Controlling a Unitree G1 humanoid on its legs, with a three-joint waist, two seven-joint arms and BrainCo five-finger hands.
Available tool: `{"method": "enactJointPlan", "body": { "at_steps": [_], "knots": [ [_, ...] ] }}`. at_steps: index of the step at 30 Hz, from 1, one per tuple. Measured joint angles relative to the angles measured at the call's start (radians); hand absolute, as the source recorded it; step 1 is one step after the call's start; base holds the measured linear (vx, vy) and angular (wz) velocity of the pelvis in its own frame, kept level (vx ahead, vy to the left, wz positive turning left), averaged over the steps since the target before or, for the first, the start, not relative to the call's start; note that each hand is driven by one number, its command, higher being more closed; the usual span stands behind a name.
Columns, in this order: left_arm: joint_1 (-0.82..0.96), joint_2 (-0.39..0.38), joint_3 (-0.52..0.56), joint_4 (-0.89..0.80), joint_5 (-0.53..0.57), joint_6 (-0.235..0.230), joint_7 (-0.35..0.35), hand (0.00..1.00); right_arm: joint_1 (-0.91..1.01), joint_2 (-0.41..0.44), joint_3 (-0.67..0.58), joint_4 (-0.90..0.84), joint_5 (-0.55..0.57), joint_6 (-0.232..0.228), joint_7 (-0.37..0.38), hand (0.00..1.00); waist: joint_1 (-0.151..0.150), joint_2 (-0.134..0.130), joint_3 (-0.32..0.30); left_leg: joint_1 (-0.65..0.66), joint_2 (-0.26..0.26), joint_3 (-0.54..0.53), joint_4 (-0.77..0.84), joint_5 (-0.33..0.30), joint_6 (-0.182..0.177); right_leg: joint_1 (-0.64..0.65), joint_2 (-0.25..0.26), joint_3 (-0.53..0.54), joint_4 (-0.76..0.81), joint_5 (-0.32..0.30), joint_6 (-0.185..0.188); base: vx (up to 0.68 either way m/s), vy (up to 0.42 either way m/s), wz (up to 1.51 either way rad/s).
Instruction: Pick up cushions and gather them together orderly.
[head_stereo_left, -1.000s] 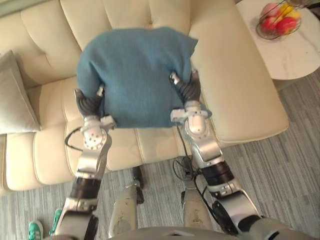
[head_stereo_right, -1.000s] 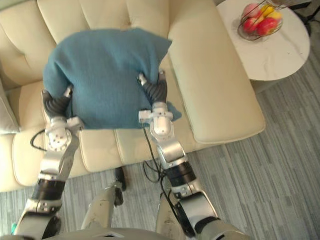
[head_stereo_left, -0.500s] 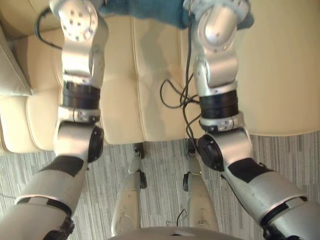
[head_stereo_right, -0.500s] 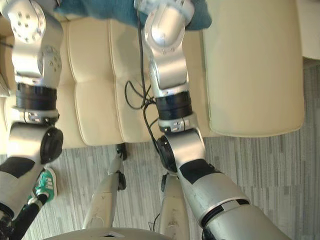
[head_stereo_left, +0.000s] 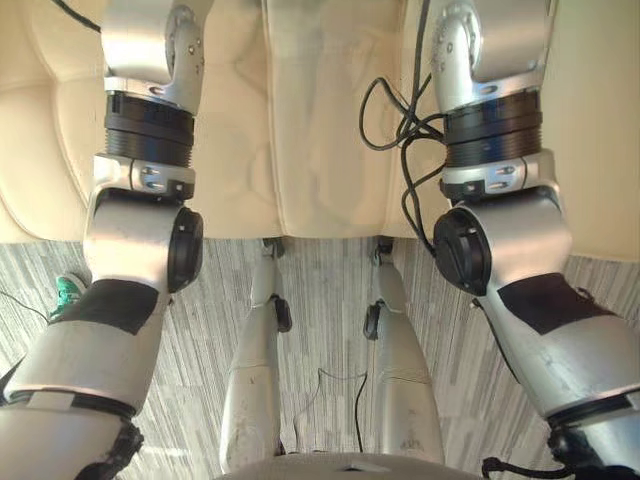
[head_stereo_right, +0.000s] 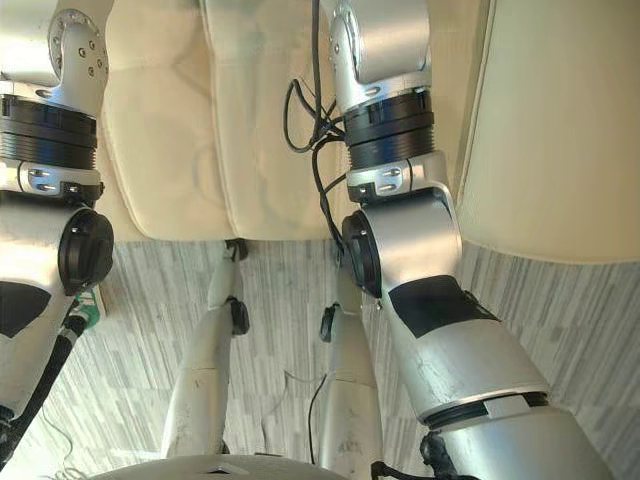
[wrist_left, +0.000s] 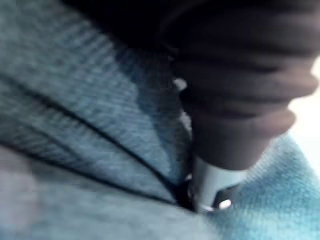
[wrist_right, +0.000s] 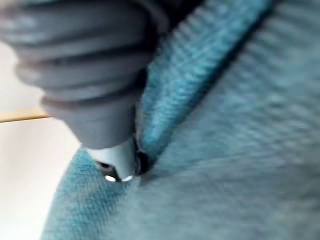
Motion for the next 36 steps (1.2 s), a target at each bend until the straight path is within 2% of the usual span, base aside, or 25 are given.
{"method": "enactJointPlan", "body": {
  "at_steps": [3,4,6,8,12,15,17,19,21,22,23,25,30,36],
  "knots": [
    [0.005,0.004,0.083,0.035,-0.007,0.011,-0.005,0.0,-0.004,-0.002,0.032,0.036,0.012,0.002,0.071,0.0,-0.008,-0.002,0.011,-0.047,0.0,0.014,0.0,0.001,0.002,-0.068,-0.001,0.015,0.029,-0.001,0.0,0.01,0.064,-0.1],
    [0.009,0.006,0.113,0.045,-0.022,0.02,-0.018,0.0,-0.002,-0.005,0.032,0.056,0.045,0.002,0.102,0.0,-0.011,-0.002,0.038,-0.05,-0.004,0.017,0.0,0.005,0.006,-0.079,-0.005,0.019,0.043,-0.002,0.001,0.03,0.077,-0.02],
    [0.023,0.007,0.128,0.045,-0.024,0.022,-0.034,0.0,0.005,-0.005,0.031,0.056,0.066,0.001,0.117,0.0,-0.014,-0.001,0.043,-0.061,-0.006,0.018,0.0,0.007,0.009,-0.096,-0.008,0.019,0.057,-0.008,0.002,0.03,0.072,0.03],
    [0.078,0.006,0.169,0.046,-0.032,0.024,-0.067,0.0,0.026,-0.005,0.015,0.046,0.093,-0.021,0.152,0.0,-0.019,-0.003,0.046,-0.083,-0.011,0.018,0.0,0.008,0.01,-0.137,-0.015,0.02,0.098,-0.028,0.0,0.05,0.076,0.06],
    [0.2,0.003,0.231,0.046,-0.062,0.024,-0.073,0.0,0.084,-0.018,-0.033,-0.012,0.159,-0.065,0.173,0.0,-0.033,-0.009,0.061,-0.093,-0.029,0.019,0.001,0.022,0.025,-0.167,-0.034,0.024,0.149,-0.058,-0.002,0.05,0.05,0.16],
    [0.28,-0.007,0.259,0.026,-0.071,0.019,-0.073,0.0,0.135,-0.051,-0.043,-0.052,0.185,-0.074,0.175,0.0,-0.039,-0.015,0.079,-0.095,-0.04,0.018,0.001,0.022,0.026,-0.17,-0.045,0.025,0.16,-0.066,0.003,0.06,0.045,0.14],
    [0.347,-0.017,0.26,-0.06,-0.098,-0.003,-0.071,0.0,0.17,-0.066,-0.072,-0.069,0.186,-0.073,0.183,0.0,-0.039,-0.03,0.089,-0.095,-0.052,0.019,0.001,0.022,0.026,-0.177,-0.055,0.04,0.162,-0.066,0.002,0.07,0.015,0.05],
    [0.396,-0.036,0.249,-0.111,-0.102,-0.014,-0.068,0.0,0.21,-0.072,-0.074,-0.104,0.186,-0.071,0.183,0.0,-0.043,-0.032,0.09,-0.095,-0.065,0.017,0.0,0.021,0.024,-0.177,-0.066,0.051,0.164,-0.073,0.013,0.06,0.008,0.07],
    [0.434,-0.045,0.245,-0.15,-0.12,-0.033,-0.065,0.0,0.241,-0.077,-0.075,-0.147,0.191,-0.068,0.183,0.0,-0.044,-0.032,0.091,-0.087,-0.061,0.018,0.0,-0.051,-0.036,-0.179,-0.064,0.059,0.168,-0.069,0.027,0.05,-0.007,-0.09],
    [0.45,-0.045,0.242,-0.173,-0.136,-0.044,-0.064,0.0,0.258,-0.082,-0.075,-0.176,0.196,-0.064,0.183,0.0,-0.045,-0.038,0.094,-0.084,-0.062,0.02,0.0,-0.079,-0.007,-0.182,-0.06,0.07,0.171,-0.059,0.038,0.04,-0.034,-0.17],
    [0.458,-0.044,0.233,-0.186,-0.139,-0.051,-0.062,0.0,0.276,-0.083,-0.077,-0.197,0.198,-0.063,0.182,0.0,-0.044,-0.05,0.101,-0.075,-0.065,0.03,0.0,-0.079,-0.006,-0.18,-0.063,0.081,0.171,-0.054,0.039,0.04,-0.042,-0.12],
    [0.482,-0.045,0.212,-0.207,-0.139,-0.051,-0.057,0.0,0.3,-0.083,-0.085,-0.213,0.216,-0.063,0.183,0.0,-0.044,-0.051,0.102,-0.065,-0.065,0.039,0.0,-0.069,0.005,-0.173,-0.063,0.082,0.176,-0.05,0.046,0.04,-0.046,-0.05],
    [0.552,-0.041,0.179,-0.243,-0.139,-0.054,-0.044,0.0,0.361,-0.093,-0.085,-0.265,0.218,-0.047,0.193,0.0,-0.044,-0.054,0.103,0.0,-0.047,0.049,0.0,-0.07,0.004,-0.12,-0.051,0.088,0.184,-0.062,0.042,0.02,-0.079,-0.13],
    [0.62,0.004,0.164,-0.316,-0.139,-0.065,-0.071,0.0,0.469,-0.163,-0.098,-0.383,0.216,-0.038,0.2,0.0,-0.049,-0.054,0.104,0.094,-0.018,0.047,0.0,-0.07,0.005,-0.047,-0.018,0.077,0.213,-0.08,0.021,-0.02,-0.12,-0.13]
  ]
}}
